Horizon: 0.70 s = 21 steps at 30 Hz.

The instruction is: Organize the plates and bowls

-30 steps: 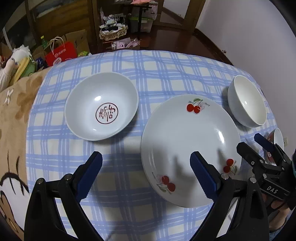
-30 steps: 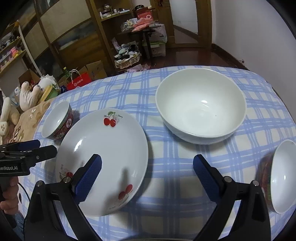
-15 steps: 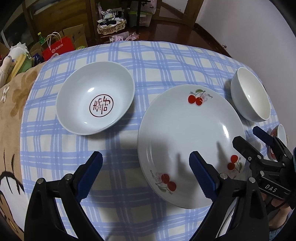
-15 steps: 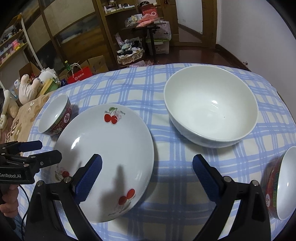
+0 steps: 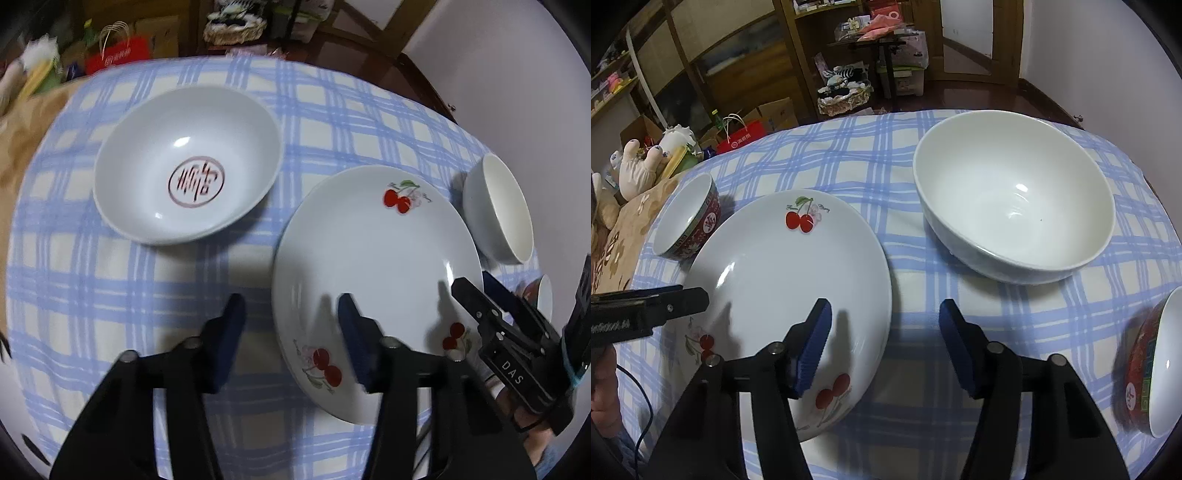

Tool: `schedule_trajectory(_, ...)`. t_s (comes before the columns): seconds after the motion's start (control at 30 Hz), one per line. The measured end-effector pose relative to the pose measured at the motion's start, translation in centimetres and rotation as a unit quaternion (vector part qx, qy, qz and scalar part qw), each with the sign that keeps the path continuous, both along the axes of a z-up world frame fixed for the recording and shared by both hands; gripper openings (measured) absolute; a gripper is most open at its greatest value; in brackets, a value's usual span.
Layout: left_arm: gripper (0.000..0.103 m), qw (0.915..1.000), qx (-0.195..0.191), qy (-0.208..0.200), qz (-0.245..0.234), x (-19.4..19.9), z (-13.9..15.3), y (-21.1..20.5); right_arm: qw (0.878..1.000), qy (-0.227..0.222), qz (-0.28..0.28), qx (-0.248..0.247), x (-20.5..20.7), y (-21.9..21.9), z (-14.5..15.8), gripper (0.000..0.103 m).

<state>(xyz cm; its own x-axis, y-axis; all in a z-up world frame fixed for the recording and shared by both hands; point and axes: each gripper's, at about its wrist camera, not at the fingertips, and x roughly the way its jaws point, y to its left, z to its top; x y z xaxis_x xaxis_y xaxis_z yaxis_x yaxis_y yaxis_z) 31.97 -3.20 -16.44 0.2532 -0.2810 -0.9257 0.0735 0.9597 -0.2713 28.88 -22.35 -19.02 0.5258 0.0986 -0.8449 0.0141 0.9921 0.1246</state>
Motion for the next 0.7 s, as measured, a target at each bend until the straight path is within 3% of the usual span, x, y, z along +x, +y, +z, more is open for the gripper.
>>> schedule_trajectory(0.23,0.026,1.0,-0.006,0.002,0.002,0.0,-0.8,0.0,1.0,0.015,0.019,0.014,0.4,0.0,0.5,0.018)
schedule_trajectory(0.33,0.024,0.9999,-0.009,0.001,-0.013,0.0,-1.0,-0.7,0.999,0.026,0.029,0.011,0.8,0.3,0.6,0.017)
schedule_trajectory(0.57,0.023,0.9992,-0.038,-0.002,0.015,0.5,-1.5,-0.3,0.997,0.05,0.038,0.048,1.8,-0.5,0.1,0.019)
schedule_trajectory(0.7,0.023,0.9993,-0.036,-0.001,0.011,0.4,-1.2,-0.4,0.998,0.049,0.036,0.036,1.6,-0.2,0.2,0.018)
